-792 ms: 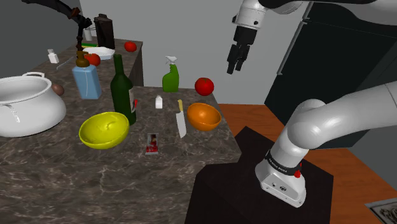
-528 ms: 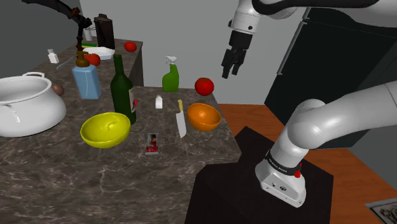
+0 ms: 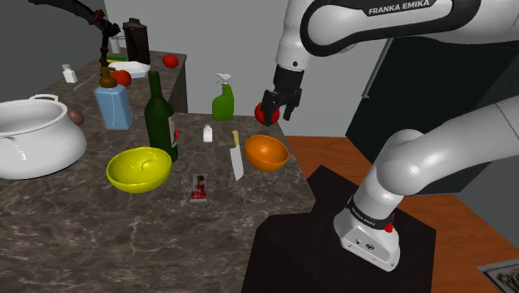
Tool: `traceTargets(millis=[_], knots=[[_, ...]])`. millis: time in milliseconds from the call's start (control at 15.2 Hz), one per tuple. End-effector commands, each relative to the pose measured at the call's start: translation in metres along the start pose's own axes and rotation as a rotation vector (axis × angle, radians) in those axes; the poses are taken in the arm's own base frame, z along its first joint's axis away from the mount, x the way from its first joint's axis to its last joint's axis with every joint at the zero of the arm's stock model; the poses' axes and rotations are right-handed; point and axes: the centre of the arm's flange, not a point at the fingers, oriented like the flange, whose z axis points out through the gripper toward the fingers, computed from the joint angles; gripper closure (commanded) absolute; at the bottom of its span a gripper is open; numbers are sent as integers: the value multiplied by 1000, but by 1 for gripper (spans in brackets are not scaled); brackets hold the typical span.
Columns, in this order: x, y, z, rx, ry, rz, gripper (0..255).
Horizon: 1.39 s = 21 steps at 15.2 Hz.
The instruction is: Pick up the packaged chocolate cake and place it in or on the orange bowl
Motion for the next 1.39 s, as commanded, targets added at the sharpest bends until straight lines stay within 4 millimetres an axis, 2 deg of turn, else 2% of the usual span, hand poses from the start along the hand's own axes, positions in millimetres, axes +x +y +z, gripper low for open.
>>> traceTargets(millis=[0, 660, 1320], knots=[[3, -21, 20, -5, 4, 45, 0], [38, -115, 110, -34, 21, 253, 0], [93, -197, 201, -62, 38, 461, 0]])
